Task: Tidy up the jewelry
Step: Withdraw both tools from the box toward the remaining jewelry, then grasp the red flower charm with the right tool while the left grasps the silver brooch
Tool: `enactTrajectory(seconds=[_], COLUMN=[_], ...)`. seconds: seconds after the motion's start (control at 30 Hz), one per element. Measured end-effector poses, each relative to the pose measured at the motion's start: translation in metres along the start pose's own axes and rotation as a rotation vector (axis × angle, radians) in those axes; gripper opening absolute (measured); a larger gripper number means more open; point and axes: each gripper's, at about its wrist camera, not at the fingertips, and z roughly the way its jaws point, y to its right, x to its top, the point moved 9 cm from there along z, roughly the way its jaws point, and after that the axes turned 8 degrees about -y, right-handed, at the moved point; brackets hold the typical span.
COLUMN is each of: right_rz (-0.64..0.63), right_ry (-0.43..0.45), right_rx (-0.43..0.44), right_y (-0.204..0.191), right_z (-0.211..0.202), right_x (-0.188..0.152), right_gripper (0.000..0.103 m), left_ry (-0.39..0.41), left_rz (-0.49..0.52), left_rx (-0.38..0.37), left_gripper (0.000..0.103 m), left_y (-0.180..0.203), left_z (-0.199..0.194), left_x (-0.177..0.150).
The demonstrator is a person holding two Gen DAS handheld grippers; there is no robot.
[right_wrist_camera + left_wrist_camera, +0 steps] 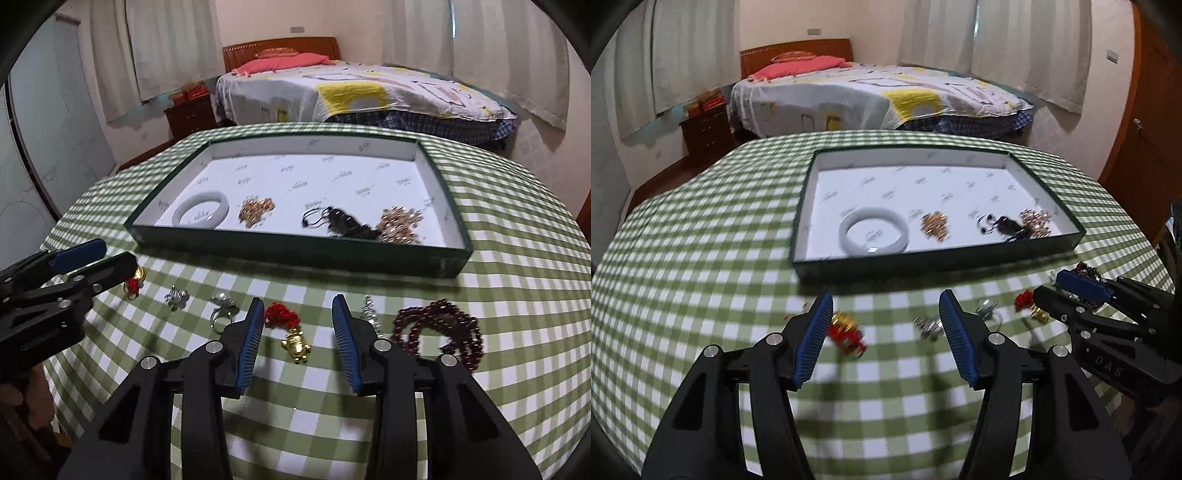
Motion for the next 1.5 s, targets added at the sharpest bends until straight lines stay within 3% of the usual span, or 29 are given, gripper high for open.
enactTrajectory(seconds=[0.27,0.53,1.2,1.5], right_rz=[-0.018,-0.021,0.040,0.084], right_ry=[-0.052,-0.055,-0.029,-0.030], right_rx=[-0.003,0.002,-0.008,0.003], right_y=[-0.006,-0.002,0.032,0.044], right_z=[0.022,0.022,-0.007,-0.014], right_x=[-0.002,-0.002,-0.016,-0.025], right_gripper=[0.038,0.015,0.015,0.015], left_ry=[-0.031,-0.057,-0.096,-0.119], left_rz=[-0.029,-0.027,0.038,0.056], left_rx=[0.024,0.026,-0.005,-0.009], left_gripper=[0.058,0.058,0.058,0.041], left_y=[-0.020,-0.019,0.027,0.041], left_z=[0.004,0.013,0.029,0.043], left_x=[-0.017,-0.022,-0.020,-0.017])
